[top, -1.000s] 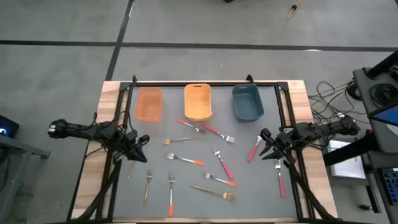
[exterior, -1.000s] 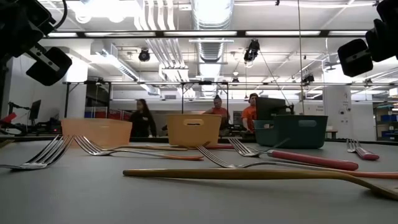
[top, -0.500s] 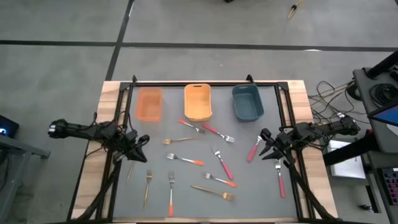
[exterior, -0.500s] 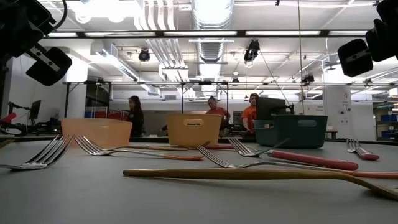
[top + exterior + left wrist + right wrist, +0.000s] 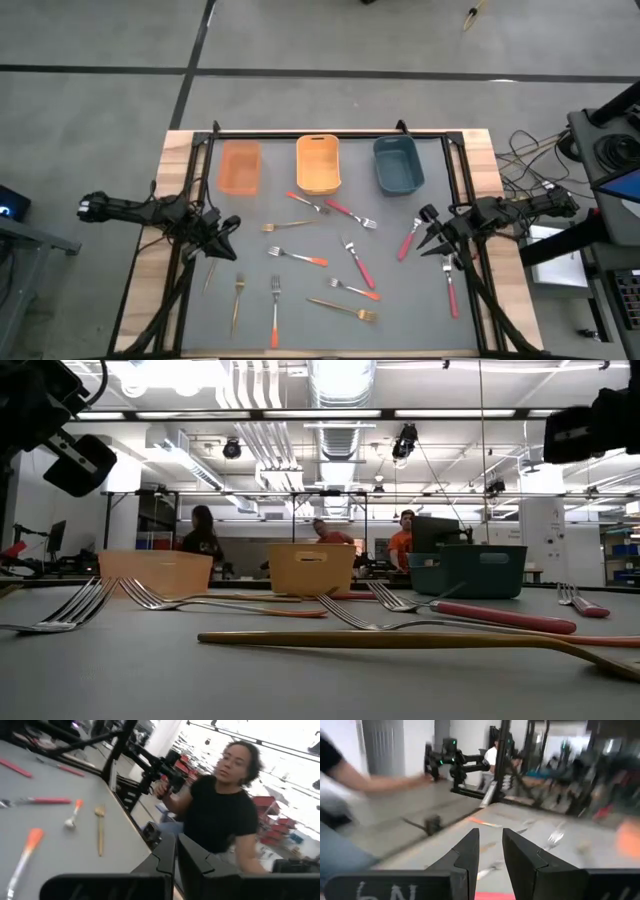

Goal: Sort silverware by color (type)
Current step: Put the red fork into the blue bin

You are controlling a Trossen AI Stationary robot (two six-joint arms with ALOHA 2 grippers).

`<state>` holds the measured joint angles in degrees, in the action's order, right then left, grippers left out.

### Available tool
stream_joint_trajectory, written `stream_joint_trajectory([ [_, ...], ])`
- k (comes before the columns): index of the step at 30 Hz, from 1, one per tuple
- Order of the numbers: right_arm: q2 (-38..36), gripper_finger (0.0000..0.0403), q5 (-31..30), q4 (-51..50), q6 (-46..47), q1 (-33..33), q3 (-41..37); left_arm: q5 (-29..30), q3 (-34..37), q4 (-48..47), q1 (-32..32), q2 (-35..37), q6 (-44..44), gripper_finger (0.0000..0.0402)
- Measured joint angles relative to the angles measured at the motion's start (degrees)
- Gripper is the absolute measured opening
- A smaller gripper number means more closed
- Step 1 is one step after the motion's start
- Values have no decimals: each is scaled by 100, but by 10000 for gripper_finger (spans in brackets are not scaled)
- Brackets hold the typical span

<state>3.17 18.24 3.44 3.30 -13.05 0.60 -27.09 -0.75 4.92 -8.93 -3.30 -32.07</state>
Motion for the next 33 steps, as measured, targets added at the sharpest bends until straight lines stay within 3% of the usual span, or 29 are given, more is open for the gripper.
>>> stream_joint_trajectory([
  [1,1,78,-1,7,641,-5,-2,226,2,63,-2,-1,117,0],
  [3,1,78,-435,94,470,7,1,1109,2,396,-2,-1,393,0],
  [7,24,78,-2138,881,1568,7,1,3714,2,1393,0,0,668,0],
  [9,104,78,-2618,860,2018,11,1,5043,2,1825,2,1,659,0],
  [13,463,78,-2726,1033,2904,7,1,7428,2,2534,2,1,356,0],
  [17,932,78,-2728,1140,3463,7,90,9050,2,2750,2,1,-122,0],
  [20,1295,78,-2764,1146,3700,7,287,9559,2,2745,2,1,-183,0],
  [27,2208,78,-3248,126,4363,7,1107,9595,2,2722,2,1,-146,0],
  [33,2917,78,-3333,-1149,4919,7,1954,8739,2,2507,0,-1,119,0],
])
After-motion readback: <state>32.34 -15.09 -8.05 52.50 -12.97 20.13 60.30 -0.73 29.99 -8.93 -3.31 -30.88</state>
